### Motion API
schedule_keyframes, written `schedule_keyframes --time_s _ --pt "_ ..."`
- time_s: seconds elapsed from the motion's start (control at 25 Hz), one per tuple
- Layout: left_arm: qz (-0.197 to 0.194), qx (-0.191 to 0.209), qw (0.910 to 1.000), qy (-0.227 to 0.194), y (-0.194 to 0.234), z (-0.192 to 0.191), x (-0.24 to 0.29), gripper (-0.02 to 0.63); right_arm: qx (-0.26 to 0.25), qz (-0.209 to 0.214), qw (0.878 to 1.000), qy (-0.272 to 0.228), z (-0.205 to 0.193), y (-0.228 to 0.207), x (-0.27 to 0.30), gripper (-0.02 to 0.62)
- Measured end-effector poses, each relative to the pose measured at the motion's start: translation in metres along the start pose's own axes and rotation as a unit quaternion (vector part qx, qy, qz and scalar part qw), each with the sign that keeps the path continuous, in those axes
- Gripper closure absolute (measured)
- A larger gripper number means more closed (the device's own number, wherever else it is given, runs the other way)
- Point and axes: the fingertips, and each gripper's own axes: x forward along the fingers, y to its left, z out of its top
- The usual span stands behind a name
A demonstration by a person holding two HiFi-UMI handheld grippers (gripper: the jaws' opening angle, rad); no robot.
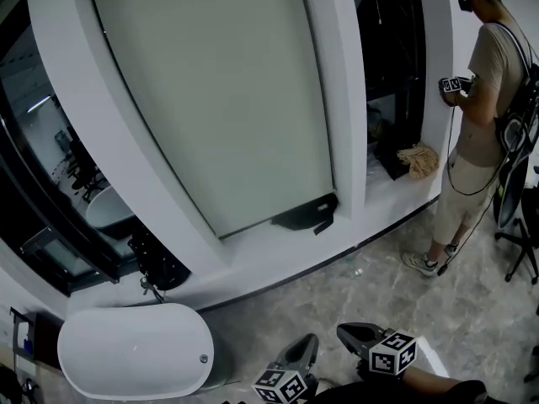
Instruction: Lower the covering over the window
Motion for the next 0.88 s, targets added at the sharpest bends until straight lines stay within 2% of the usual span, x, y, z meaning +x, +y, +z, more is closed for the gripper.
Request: schedule_keyframes --time_s 0.28,0.56,0.88 --pt "-0.007 0.008 0.9998 -0.016 -0.022 -0.015 0.006 0.583 -0.016 0.018 1.0 -0.001 0.003 0.004 -0.026 0.588" --pt "0.008 0.023 0.9995 -0.02 -0.074 -0.033 0.02 0.583 -0.012 0.034 0.999 -0.007 0.011 -0.014 -0.078 0.588" --pt "0.03 0.023 0.9992 -0.016 -0.117 -0.066 0.037 0.583 -0.008 0.06 0.998 0.003 0.005 -0.035 -0.125 0.588"
